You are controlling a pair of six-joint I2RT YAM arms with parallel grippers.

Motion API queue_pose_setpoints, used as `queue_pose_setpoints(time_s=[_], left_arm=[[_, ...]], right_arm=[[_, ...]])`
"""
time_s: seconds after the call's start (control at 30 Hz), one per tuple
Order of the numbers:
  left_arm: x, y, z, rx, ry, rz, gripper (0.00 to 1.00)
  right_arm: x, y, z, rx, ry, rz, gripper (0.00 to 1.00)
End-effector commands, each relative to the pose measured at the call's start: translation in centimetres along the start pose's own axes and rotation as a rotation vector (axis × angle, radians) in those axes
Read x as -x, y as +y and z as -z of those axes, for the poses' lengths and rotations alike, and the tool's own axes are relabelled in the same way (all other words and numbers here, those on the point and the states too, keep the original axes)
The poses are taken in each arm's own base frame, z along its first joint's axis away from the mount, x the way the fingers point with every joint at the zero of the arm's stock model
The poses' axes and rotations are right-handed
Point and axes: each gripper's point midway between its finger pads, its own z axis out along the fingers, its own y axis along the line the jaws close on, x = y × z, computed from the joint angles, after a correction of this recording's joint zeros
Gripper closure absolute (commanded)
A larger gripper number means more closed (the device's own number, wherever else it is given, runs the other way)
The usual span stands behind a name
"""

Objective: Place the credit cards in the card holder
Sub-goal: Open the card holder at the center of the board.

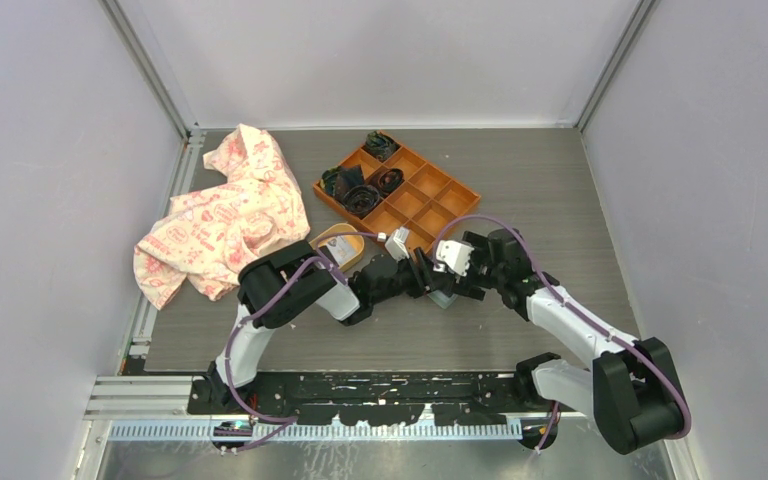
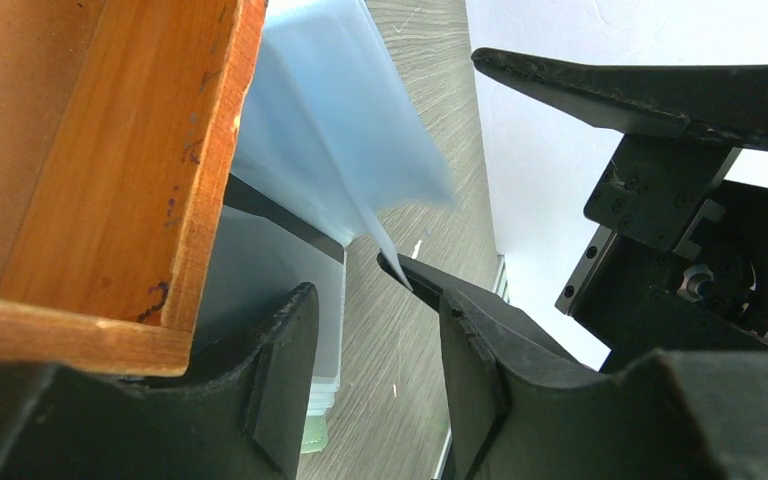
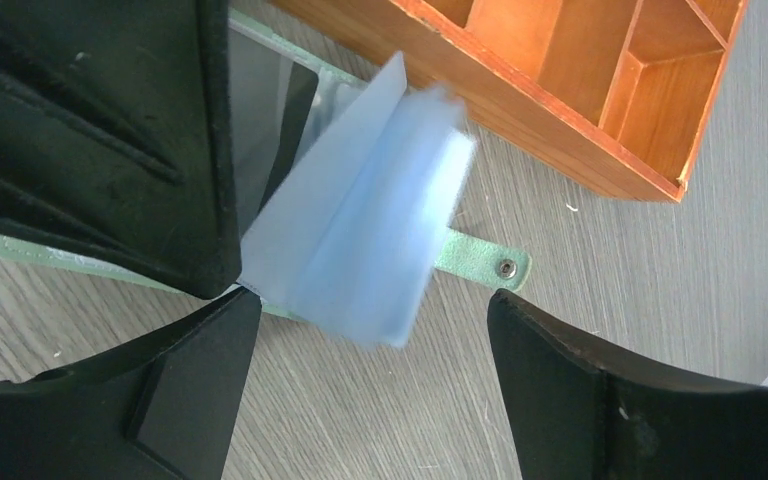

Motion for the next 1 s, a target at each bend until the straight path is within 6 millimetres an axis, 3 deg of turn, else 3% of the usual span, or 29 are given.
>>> queue_pose_setpoints(time_s=[0.0, 0.33, 0.5, 0.6, 0.77, 0.87, 0.97], left_arm=[[1.2, -1.8, -0.3, -0.077, -0.034, -0.013, 0.51], [1.2, -1.4, -0.2, -0.071, -0.033, -0.012, 0.51], [1.1, -1.0, 0.0, -0.053, -0.026, -0.017, 0.55], [1.0, -1.1, 0.4, -0.049, -0.021, -0.03, 0.57], [1.2, -3.1, 1.8, -0.059, -0.02, -0.111, 0.57], [1.4, -4.4, 3.5, -0.028, -0.027, -0.219, 0.57], [1.9, -4.6, 6.1, 0.064, -0.029, -0.364, 0.55]], right_arm=[[1.6, -2.6, 0.4, -0.106, -0.044, -0.061, 0.12], [-0.2, -4.4, 0.1, -0.158, 0.057, -0.224, 0.16], [-1.2, -6.6, 0.9, -0.215, 0.137, -0.407, 0.15], [0.4, -6.3, 2.2, -0.144, 0.078, -0.518, 0.13], [5.6, -2.4, 3.3, 0.146, -0.119, -0.578, 0.11], [6.3, -2.3, 2.7, 0.214, -0.101, -0.669, 0.23], [5.4, -2.3, 1.2, 0.275, 0.02, -0.783, 0.43]])
